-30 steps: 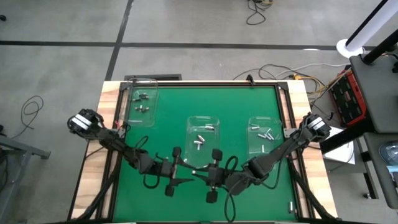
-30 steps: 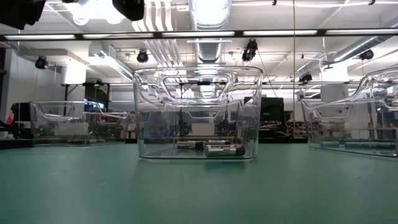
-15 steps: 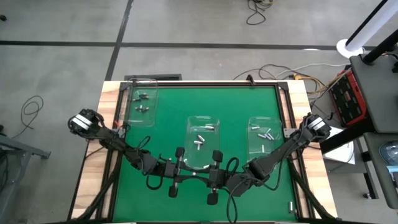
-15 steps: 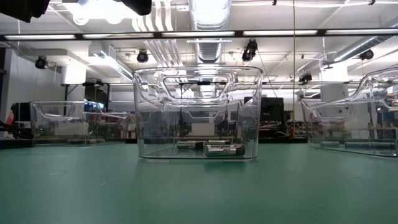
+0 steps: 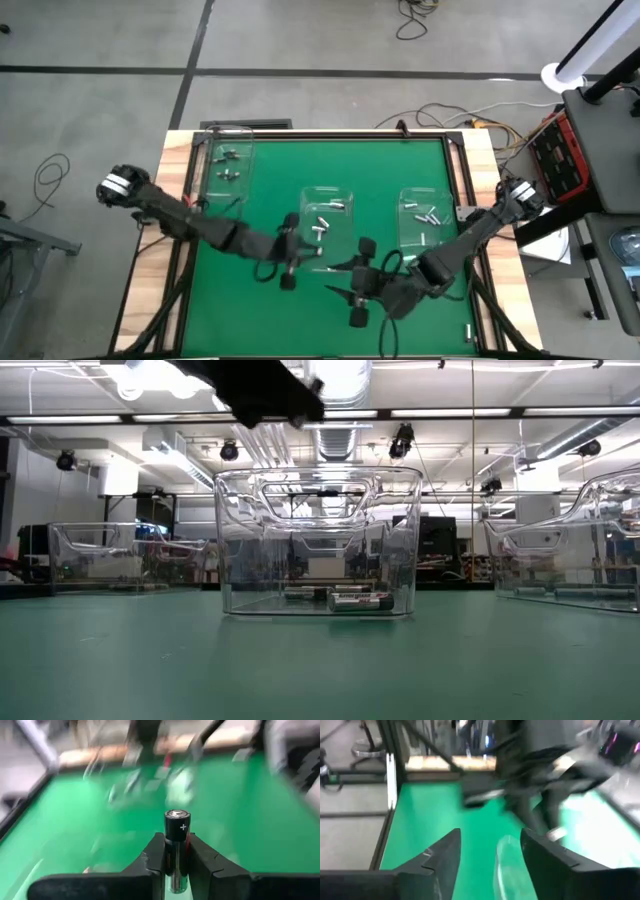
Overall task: Sort batteries
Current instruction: Put the silver battery into the middle transparent bin
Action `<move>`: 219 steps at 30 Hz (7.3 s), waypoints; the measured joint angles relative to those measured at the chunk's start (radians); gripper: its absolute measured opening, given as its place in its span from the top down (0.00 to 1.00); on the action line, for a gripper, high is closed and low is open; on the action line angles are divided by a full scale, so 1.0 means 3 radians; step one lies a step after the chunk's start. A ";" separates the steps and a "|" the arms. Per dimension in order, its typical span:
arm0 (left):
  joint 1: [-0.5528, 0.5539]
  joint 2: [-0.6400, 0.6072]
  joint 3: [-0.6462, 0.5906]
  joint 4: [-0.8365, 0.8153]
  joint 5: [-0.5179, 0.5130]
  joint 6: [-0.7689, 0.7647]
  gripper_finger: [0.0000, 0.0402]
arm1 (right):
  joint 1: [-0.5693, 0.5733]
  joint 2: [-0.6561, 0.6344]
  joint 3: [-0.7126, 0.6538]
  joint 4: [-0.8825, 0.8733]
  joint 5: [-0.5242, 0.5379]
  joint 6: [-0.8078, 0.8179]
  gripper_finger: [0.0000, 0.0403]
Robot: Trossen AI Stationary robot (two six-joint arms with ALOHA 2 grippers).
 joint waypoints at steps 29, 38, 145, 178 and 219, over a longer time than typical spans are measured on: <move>0.0962 0.1938 0.1868 -0.2704 0.0808 -0.0017 0.93 | 0.0535 -0.0070 -0.0020 -0.1913 0.0340 0.1966 0.39; 0.0882 0.1949 0.1862 -0.2715 0.0786 -0.0086 0.93 | 0.0527 -0.0071 -0.0010 -0.1920 0.0331 0.1955 0.39; -0.1637 0.0497 0.1974 -0.2124 -0.0613 -0.0361 0.59 | 0.1042 0.0338 0.0231 -0.0268 0.0122 0.0182 0.30; -0.1591 -0.1780 -0.0923 0.0331 -0.0792 0.0180 0.61 | 0.0985 0.1678 0.1392 -0.2402 -0.1099 0.1257 0.33; -0.1589 -0.1454 -0.0955 0.0919 -0.0816 0.1095 0.61 | 0.1016 0.1023 -0.0343 -0.2575 -0.4724 0.3995 0.43</move>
